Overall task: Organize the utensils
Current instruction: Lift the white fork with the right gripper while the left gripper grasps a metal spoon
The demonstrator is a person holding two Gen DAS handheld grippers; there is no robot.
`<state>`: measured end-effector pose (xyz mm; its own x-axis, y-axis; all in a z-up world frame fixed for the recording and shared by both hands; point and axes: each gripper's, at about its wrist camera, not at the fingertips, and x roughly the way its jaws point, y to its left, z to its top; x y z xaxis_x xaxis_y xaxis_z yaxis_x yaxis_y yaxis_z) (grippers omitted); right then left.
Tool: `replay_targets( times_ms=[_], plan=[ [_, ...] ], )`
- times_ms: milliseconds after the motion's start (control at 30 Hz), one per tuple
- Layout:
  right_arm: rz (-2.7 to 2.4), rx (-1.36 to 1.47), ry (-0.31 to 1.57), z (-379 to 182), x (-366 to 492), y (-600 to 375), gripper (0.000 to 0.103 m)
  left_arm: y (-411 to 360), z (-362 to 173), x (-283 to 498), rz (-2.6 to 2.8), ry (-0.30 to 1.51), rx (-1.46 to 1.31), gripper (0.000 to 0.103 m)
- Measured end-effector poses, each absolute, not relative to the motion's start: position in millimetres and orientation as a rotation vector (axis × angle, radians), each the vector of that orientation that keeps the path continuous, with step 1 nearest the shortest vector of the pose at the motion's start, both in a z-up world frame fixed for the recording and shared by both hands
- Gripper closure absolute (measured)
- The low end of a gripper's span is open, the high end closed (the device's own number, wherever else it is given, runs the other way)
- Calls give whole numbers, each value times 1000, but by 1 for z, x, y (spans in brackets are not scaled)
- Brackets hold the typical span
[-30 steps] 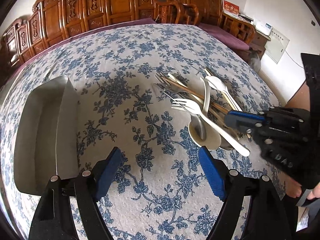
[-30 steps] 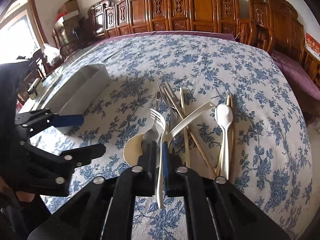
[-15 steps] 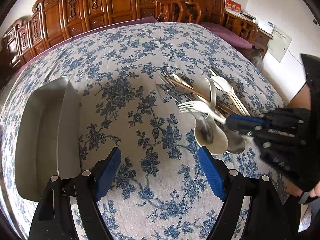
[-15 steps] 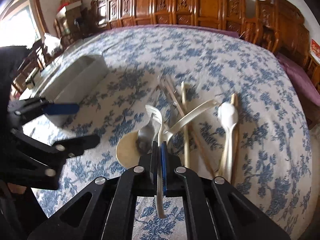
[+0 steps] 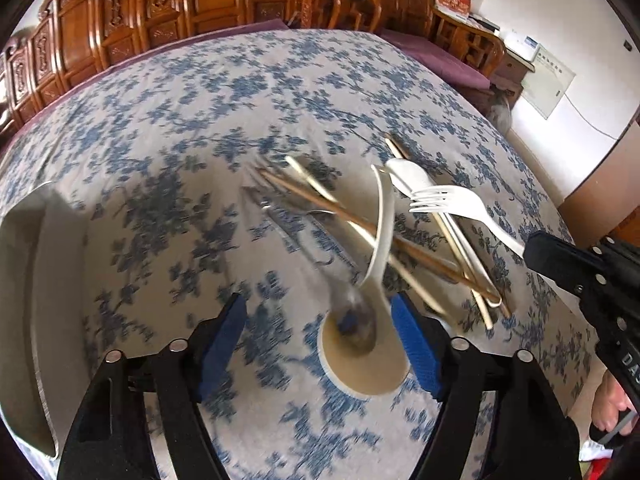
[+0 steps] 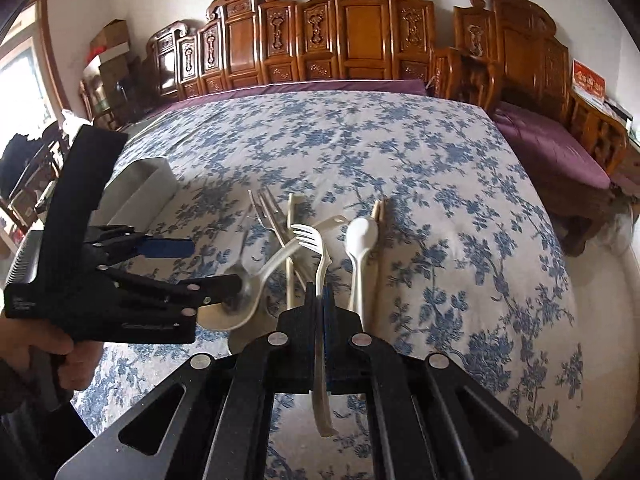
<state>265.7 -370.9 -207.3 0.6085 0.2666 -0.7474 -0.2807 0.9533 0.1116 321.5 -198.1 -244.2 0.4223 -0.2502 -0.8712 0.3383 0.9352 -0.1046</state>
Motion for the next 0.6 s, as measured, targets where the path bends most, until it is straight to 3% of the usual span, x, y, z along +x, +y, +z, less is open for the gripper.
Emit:
replay_targets(
  times_ms=[400,600],
  plan=[
    [341,5,853,-204,265,-370,99,-205,-255,337,-442,1133,38,79],
    [343,7,856,-206,265,-369,99,-207,-251,337,-456,1130,44,91]
  ],
)
